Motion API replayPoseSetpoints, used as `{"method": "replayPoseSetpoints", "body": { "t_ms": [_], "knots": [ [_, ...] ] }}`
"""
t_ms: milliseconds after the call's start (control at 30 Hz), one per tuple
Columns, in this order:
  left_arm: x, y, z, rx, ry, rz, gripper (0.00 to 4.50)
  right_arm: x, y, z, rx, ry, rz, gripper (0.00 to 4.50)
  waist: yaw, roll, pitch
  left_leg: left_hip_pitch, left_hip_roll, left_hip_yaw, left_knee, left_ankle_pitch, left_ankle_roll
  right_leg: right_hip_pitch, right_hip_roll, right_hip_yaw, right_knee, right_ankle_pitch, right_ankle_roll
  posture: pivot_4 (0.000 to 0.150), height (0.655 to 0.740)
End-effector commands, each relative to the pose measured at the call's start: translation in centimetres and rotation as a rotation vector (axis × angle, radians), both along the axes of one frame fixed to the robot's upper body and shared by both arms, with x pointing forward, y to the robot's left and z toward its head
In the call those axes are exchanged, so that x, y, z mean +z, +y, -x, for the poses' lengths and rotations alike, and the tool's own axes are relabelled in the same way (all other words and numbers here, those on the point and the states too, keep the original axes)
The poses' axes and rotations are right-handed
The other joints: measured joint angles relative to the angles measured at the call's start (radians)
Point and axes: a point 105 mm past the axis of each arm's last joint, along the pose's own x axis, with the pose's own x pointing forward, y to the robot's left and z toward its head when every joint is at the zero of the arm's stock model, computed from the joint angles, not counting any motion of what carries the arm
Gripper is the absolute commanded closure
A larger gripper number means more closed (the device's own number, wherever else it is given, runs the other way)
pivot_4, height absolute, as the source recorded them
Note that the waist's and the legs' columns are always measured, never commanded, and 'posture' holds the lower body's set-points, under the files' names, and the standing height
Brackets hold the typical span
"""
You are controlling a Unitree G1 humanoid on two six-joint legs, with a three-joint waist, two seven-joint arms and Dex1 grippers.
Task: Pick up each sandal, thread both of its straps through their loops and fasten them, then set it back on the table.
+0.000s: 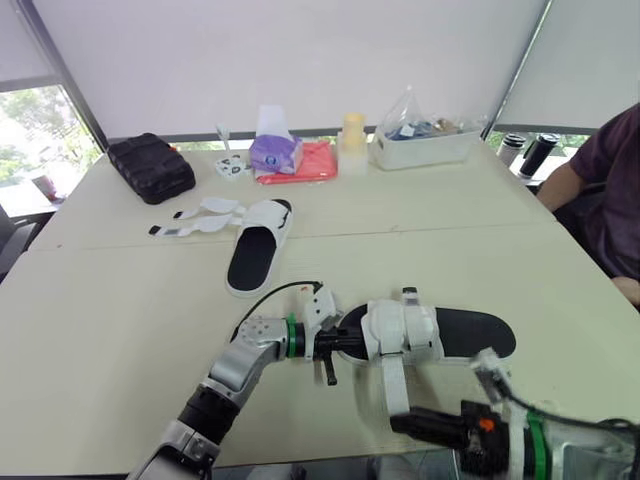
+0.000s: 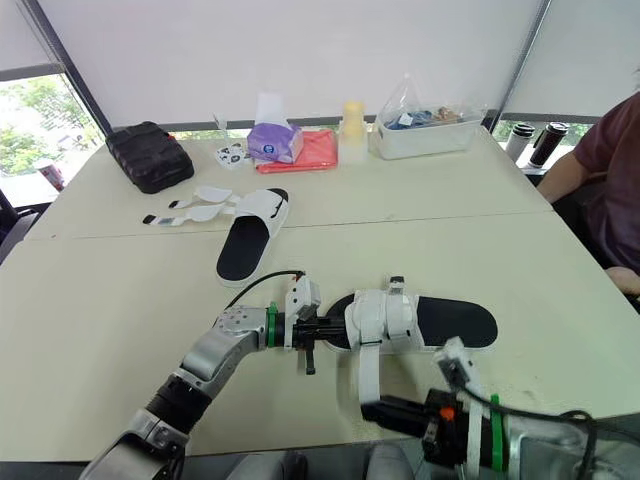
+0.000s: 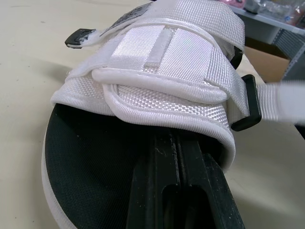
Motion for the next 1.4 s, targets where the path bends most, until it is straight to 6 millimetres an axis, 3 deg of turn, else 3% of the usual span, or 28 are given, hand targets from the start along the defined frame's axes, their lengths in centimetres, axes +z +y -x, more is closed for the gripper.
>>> {"method": "replayPoseSetpoints", "body": {
  "t_ms": [33,133,333,533,633,800,933,1133,1267,1400],
  "knots": [
    [-3.4,0.8,0.5,0.015,0.082,-0.116,4.5,2.7,0.9,-0.5,0.022,-0.021,-0.12,4.47,0.002,0.0,0.0,-0.001,0.0,-0.001,0.0,0.0,0.0,0.0,0.0,-0.001,0.0,0.0,0.0,0.15,0.74],
    [-3.5,0.7,0.5,0.016,0.082,-0.116,4.5,4.0,1.4,-2.6,-0.025,-0.032,-0.205,4.47,0.001,0.0,0.0,-0.001,0.0,0.0,0.0,0.0,0.0,-0.001,0.0,0.0,0.0,0.0,0.0,0.15,0.74],
    [-3.6,0.6,0.4,0.024,0.08,-0.11,4.5,3.4,1.7,-6.5,-0.148,0.012,-0.223,4.47,0.007,0.0,0.0,-0.001,-0.001,0.0,0.0,0.0,0.0,-0.001,-0.001,0.0,0.0,0.0,0.0,0.15,0.74],
    [-3.7,0.7,0.3,0.043,0.086,-0.104,4.5,2.6,0.4,-7.9,-0.26,0.041,-0.241,4.47,0.01,0.0,0.0,-0.001,-0.001,0.0,0.001,0.0,0.0,-0.001,0.0,0.0,0.0,0.0,-0.001,0.15,0.74],
    [-3.7,0.7,0.3,0.044,0.085,-0.105,4.5,2.8,0.2,-8.0,-0.27,0.036,-0.247,3.6,0.01,0.001,0.0,-0.001,-0.001,0.0,0.001,0.0,0.0,-0.001,0.0,0.0,0.001,0.001,-0.001,0.15,0.74],
    [-3.8,0.7,0.3,0.047,0.082,-0.106,4.5,4.9,-0.3,-8.0,-0.267,-0.059,-0.22,1.17,0.01,0.001,-0.001,-0.001,-0.001,0.0,0.001,0.0,0.0,-0.001,0.0,0.0,0.001,0.001,-0.001,0.15,0.74],
    [-3.8,0.7,0.1,0.046,0.082,-0.103,4.5,7.3,-2.0,-9.7,-0.335,-0.227,-0.11,1.17,0.01,0.001,-0.001,-0.001,-0.001,0.0,0.001,0.0,0.0,-0.001,0.0,0.0,0.001,0.001,-0.001,0.15,0.74],
    [-3.8,0.5,-0.1,0.039,0.078,-0.103,4.5,8.8,-2.2,-12.0,-0.233,-0.62,0.287,1.17,0.01,0.003,-0.002,0.0,-0.001,0.001,0.002,0.0,0.0,0.0,0.0,0.0,0.001,0.001,-0.001,0.15,0.74],
    [-3.7,0.4,-0.3,0.04,0.07,-0.104,4.5,8.1,-0.8,-11.4,-0.008,-0.681,0.351,1.17,0.019,0.003,-0.002,0.0,-0.001,0.001,0.002,0.001,0.0,0.0,0.0,0.0,0.001,0.001,0.0,0.15,0.74],
    [-3.8,0.4,-0.5,0.054,0.076,-0.1,4.5,6.7,-0.3,-11.2,0.097,-0.646,0.379,1.17,0.022,0.003,-0.002,-0.001,-0.002,0.001,0.003,0.001,0.0,0.0,0.0,0.0,0.001,0.001,-0.001,0.15,0.74]
  ]
}}
